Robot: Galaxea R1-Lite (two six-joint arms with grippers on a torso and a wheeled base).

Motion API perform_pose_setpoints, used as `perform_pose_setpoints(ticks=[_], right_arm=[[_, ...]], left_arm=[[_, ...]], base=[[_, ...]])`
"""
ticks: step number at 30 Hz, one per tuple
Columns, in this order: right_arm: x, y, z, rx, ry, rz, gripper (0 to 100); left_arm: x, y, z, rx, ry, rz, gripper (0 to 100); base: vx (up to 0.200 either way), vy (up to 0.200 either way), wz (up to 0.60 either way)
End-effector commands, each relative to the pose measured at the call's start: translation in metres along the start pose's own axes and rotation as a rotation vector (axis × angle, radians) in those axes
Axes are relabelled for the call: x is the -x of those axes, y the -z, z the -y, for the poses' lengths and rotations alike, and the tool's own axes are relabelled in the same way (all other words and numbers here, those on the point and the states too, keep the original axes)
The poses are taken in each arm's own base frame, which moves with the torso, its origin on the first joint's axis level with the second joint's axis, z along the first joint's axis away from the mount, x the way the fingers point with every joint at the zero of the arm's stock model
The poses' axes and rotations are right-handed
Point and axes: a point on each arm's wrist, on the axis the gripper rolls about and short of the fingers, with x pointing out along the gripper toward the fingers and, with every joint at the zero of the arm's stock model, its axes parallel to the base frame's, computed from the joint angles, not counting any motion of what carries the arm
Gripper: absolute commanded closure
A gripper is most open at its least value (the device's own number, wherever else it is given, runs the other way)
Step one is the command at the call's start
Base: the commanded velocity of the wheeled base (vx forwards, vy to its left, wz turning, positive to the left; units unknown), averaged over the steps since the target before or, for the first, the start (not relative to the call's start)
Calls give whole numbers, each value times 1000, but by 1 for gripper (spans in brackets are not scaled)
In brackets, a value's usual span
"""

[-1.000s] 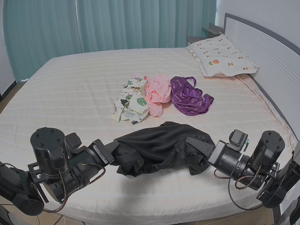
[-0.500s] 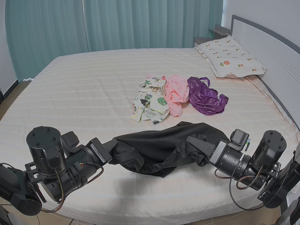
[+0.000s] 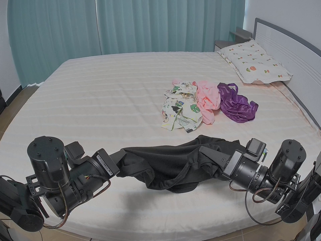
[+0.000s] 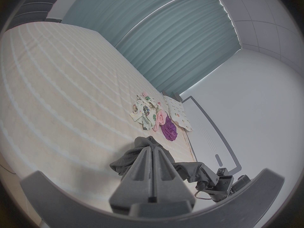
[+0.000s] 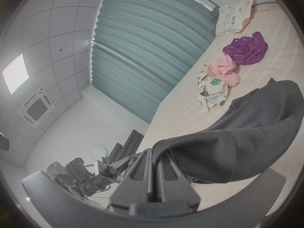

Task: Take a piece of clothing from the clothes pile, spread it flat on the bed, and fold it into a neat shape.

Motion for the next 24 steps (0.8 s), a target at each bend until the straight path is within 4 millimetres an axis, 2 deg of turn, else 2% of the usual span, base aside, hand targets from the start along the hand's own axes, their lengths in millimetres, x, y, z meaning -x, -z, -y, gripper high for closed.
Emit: perform_pose_setpoints(ticks=[1, 7, 24], right_arm=[[0, 0, 0, 1, -7, 4, 100], [3, 1, -5, 5, -24, 1, 100], [1, 3, -3, 4, -15, -9, 100]], left_arm=[[0, 0, 0, 0, 1, 1, 100], [0, 0, 0, -3, -2, 5, 100], [2, -1, 0, -3, -1, 6, 100]], base=[[0, 200, 0], [0, 200, 0], [0, 200, 0]])
